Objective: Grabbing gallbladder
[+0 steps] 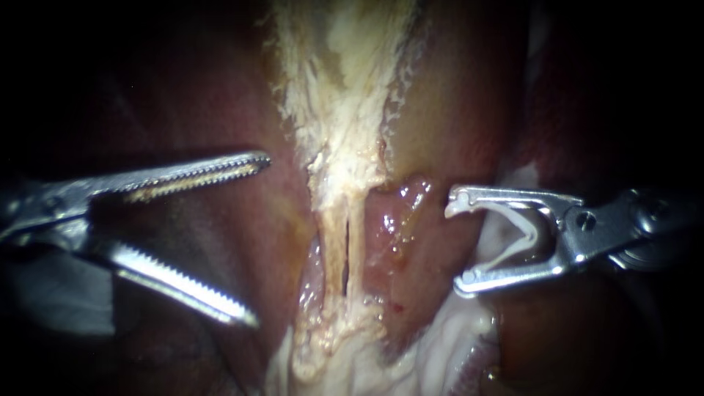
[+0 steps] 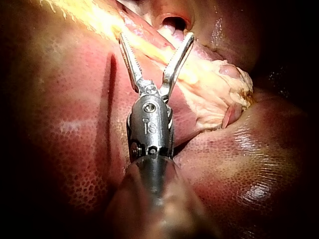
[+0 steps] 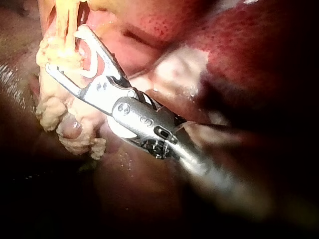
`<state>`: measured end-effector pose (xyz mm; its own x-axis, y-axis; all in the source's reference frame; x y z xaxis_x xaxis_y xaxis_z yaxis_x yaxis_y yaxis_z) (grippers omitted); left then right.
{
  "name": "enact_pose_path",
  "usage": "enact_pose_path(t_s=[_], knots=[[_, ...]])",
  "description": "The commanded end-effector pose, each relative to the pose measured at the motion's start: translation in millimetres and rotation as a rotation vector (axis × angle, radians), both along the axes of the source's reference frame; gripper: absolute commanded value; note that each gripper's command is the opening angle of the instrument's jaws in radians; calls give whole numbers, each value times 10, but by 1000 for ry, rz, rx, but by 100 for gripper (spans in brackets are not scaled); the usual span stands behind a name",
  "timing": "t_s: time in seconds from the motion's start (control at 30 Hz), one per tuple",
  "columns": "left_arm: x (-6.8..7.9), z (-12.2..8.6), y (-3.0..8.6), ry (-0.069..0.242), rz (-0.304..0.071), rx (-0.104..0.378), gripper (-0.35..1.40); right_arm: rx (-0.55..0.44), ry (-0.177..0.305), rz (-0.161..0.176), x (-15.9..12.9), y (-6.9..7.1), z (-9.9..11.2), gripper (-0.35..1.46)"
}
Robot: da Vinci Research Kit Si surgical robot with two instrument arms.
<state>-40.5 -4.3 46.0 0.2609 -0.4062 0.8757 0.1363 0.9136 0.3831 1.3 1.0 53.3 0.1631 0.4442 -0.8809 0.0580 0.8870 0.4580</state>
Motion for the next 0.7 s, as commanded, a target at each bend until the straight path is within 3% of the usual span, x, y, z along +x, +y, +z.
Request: enact_pose_path(t_s=[0.03, 0.27, 0.37, 0.4, 0.47, 0.6, 0.7], knots=[[0, 0, 0, 0, 0, 0, 99, 0, 0, 0, 0, 0, 0, 59], [-1, -3, -1, 1, -8, 17, 99, 0, 0, 0, 0, 0, 0, 59], [-2, -6, -2, 17, -67, 99, 99, 0, 0, 0, 0, 0, 0, 59], [-3, -8, -3, 24, -107, 156, 98, 0, 0, 0, 0, 0, 0, 59], [-6, -12, -3, 40, -169, 207, 89, 0, 0, 0, 0, 0, 0, 59], [-18, -17, 6, 104, -254, 300, 76, 1, 0, 1, 1, 1, 1, 59], [-26, -16, 14, 144, -297, 365, 62, 1, 0, 2, 2, 1, 1, 59]])
